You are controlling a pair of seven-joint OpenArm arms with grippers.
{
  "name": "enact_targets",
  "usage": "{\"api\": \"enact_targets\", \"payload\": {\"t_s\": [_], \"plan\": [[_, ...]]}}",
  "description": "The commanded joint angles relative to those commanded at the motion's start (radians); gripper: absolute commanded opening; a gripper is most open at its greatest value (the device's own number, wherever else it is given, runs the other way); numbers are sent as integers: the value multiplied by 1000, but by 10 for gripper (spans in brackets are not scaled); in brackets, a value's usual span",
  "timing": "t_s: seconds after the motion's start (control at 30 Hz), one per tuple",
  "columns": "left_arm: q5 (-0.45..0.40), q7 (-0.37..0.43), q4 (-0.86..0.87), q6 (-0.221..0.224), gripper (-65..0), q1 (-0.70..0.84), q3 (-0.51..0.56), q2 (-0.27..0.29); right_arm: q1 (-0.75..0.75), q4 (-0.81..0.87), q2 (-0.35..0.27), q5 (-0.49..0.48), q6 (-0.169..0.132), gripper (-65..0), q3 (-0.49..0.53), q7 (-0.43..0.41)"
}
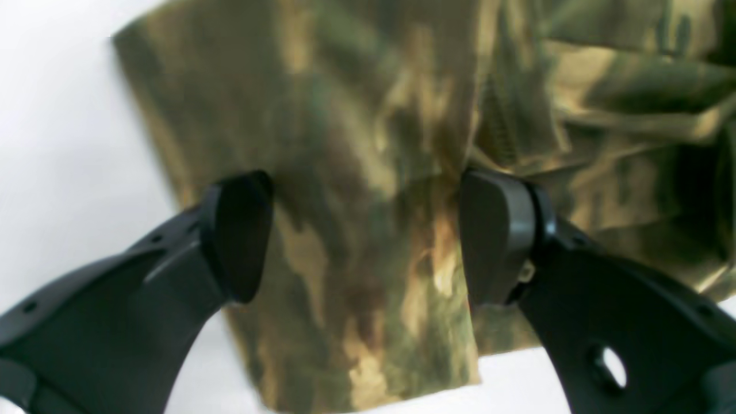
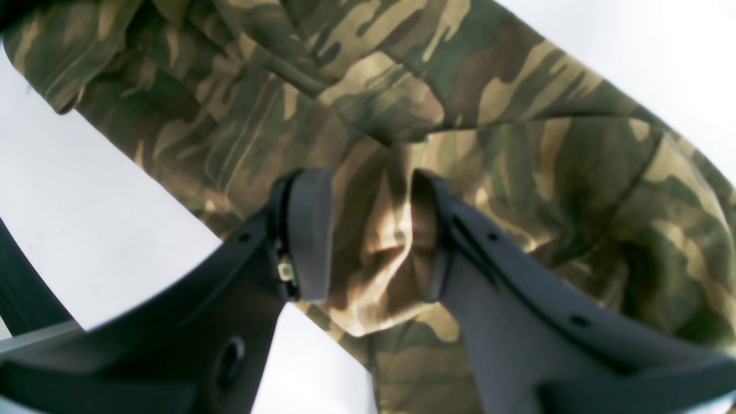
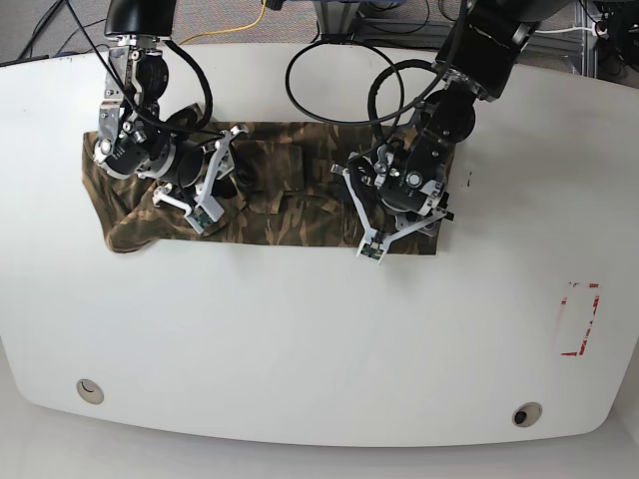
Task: Layout the t-shirt on the table in an organized manner, then fold the t-shirt properly
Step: 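Regrasp the folded end with the left gripper and press it flat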
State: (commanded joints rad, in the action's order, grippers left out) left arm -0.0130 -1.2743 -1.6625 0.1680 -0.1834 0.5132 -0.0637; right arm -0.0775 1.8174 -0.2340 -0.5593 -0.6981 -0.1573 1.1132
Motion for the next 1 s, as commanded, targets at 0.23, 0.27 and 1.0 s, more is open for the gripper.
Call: {"api": "enact_targets", "payload": {"t_s": [0.23,0.27,1.0], "plan": [[2,2,0,-3,-174,0,23,3,0,0,0,0,0,-428,0,0],[2,2,2,-5,-174,0,32,3,0,0,0,0,0,-428,0,0],[64,5,28,-48,-174,-5,51,6,-3,0,-3,-2,0,-428,0,0]]}}
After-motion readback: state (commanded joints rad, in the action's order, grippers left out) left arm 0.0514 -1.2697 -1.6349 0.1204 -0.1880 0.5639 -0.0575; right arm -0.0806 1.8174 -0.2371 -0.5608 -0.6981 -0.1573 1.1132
